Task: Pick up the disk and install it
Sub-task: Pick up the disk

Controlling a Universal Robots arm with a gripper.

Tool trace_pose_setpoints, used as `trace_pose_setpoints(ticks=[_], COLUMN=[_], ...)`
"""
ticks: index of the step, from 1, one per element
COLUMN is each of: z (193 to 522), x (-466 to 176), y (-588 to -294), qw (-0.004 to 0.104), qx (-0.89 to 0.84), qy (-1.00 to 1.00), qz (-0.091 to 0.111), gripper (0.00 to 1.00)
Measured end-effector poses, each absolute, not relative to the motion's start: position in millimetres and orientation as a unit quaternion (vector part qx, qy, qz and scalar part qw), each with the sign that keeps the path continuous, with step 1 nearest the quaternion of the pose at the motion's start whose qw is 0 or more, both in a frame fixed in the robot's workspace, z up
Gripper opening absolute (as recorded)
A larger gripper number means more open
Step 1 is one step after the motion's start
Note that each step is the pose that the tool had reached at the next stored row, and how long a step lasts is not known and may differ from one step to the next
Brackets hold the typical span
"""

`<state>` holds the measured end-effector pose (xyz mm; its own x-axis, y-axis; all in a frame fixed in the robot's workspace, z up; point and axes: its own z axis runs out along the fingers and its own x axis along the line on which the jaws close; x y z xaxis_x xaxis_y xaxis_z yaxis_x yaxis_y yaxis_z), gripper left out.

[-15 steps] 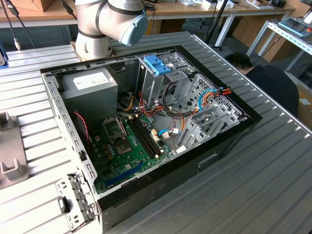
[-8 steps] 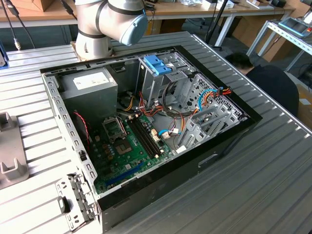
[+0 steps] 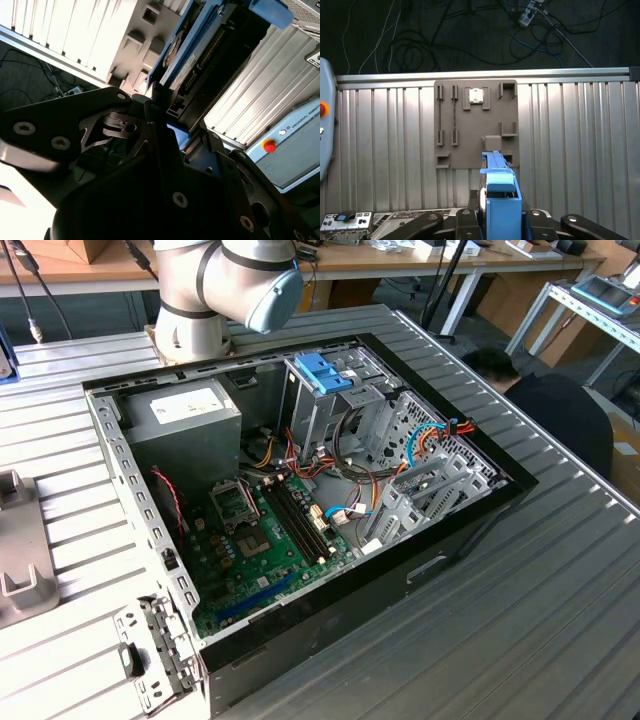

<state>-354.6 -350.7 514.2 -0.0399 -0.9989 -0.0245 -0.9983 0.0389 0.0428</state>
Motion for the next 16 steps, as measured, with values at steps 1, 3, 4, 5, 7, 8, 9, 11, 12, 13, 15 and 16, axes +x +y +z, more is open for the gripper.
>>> trace_pose_setpoints(ticks=[1, 3, 4, 5, 7, 8, 9, 11, 12, 13, 15, 16], z=[514.2, 514.2, 514.2, 514.3, 514.2, 514.2, 514.2, 514.2, 514.3, 514.2, 514.3, 514.2], x=[-354.6, -354.6, -354.5, -354.5, -354.5, -354.5, -354.5, -354.4, -354.4, -354.4, -354.3, -354.3], y=[-351.1, -351.5, -351.8, -352.0, -352.4, -352.7, -353.0, -353.7, -353.9, -354.1, -354.6, -354.8], qw=[0.006, 0.006, 0.006, 0.006, 0.006, 0.006, 0.006, 0.006, 0.006, 0.006, 0.006, 0.006], qx=[0.693, 0.693, 0.693, 0.693, 0.693, 0.693, 0.693, 0.693, 0.693, 0.693, 0.693, 0.693], qy=[-0.721, -0.721, -0.721, -0.721, -0.721, -0.721, -0.721, -0.721, -0.721, -0.721, -0.721, -0.721], qz=[-0.024, -0.024, -0.024, -0.024, -0.024, -0.024, -0.024, -0.024, -0.024, -0.024, -0.024, -0.024], gripper=[0.37, 0.37, 0.37, 0.37, 0.37, 0.37, 0.37, 0.37, 0.37, 0.37, 0.37, 0.37])
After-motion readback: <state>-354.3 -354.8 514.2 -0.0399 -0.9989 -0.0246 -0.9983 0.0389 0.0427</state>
